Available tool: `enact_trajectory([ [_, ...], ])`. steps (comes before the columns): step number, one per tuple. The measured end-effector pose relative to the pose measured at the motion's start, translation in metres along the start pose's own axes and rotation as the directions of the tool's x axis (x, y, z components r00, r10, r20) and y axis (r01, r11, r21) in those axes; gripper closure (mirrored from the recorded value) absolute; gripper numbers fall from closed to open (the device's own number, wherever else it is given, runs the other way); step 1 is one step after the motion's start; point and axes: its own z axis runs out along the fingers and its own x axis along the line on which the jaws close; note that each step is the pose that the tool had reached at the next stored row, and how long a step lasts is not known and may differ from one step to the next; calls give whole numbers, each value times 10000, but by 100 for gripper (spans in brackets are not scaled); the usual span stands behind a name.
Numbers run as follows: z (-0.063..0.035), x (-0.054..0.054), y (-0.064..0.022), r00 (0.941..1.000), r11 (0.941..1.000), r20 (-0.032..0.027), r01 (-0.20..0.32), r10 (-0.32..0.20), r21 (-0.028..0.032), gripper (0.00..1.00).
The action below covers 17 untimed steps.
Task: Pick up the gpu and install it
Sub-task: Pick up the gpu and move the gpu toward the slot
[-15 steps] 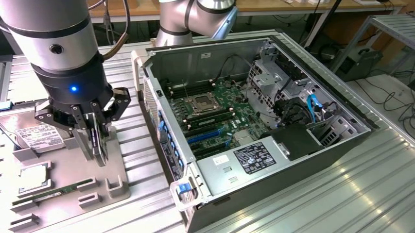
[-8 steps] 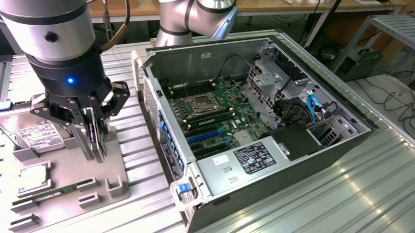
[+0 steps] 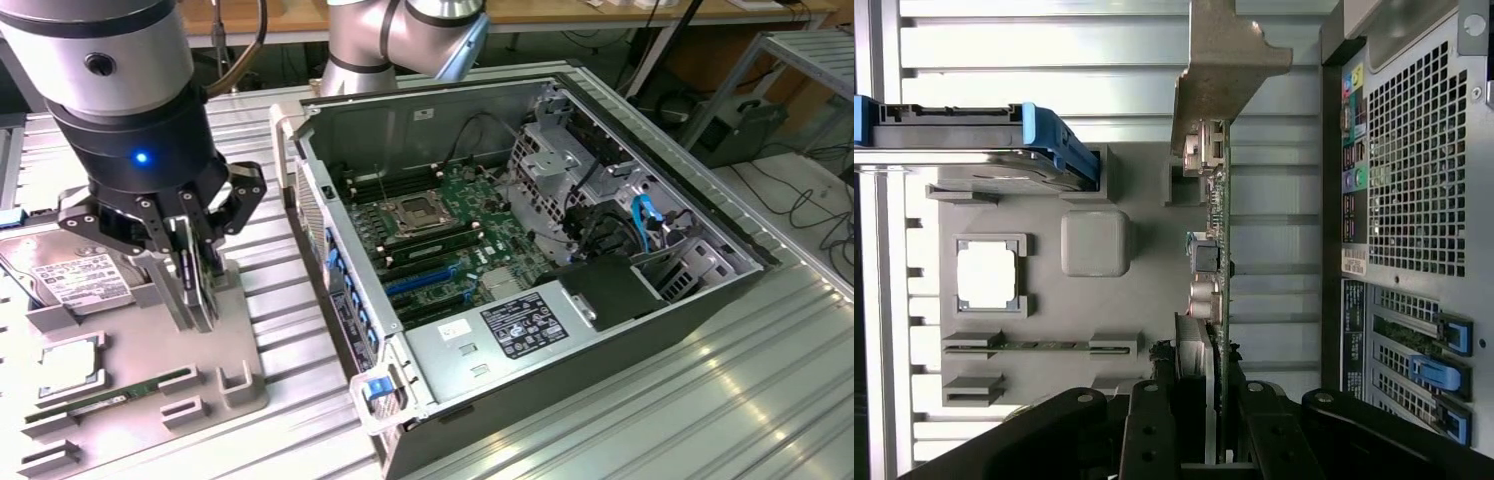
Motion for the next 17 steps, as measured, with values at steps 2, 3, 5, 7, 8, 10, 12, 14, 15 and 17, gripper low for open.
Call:
enact_trajectory([
  [2,-5,0,0,10000,10000,0,0,0,0,72],
  [3,-9,0,0,10000,10000,0,0,0,1,72],
  [5,-16,0,1,10000,10000,0,0,0,0,72],
  [7,-21,0,1,10000,10000,2,0,0,-1,72],
  [8,-24,0,1,10000,10000,1,0,0,-1,72],
  [10,-29,0,1,10000,10000,1,0,0,-1,72],
  [12,-38,0,1,10000,10000,-2,0,0,2,72],
  [14,-47,0,1,10000,10000,1,0,0,-1,72],
  [15,-50,-1,1,10000,10000,1,0,0,-1,72],
  [17,-57,0,2,10000,10000,0,0,0,0,72],
])
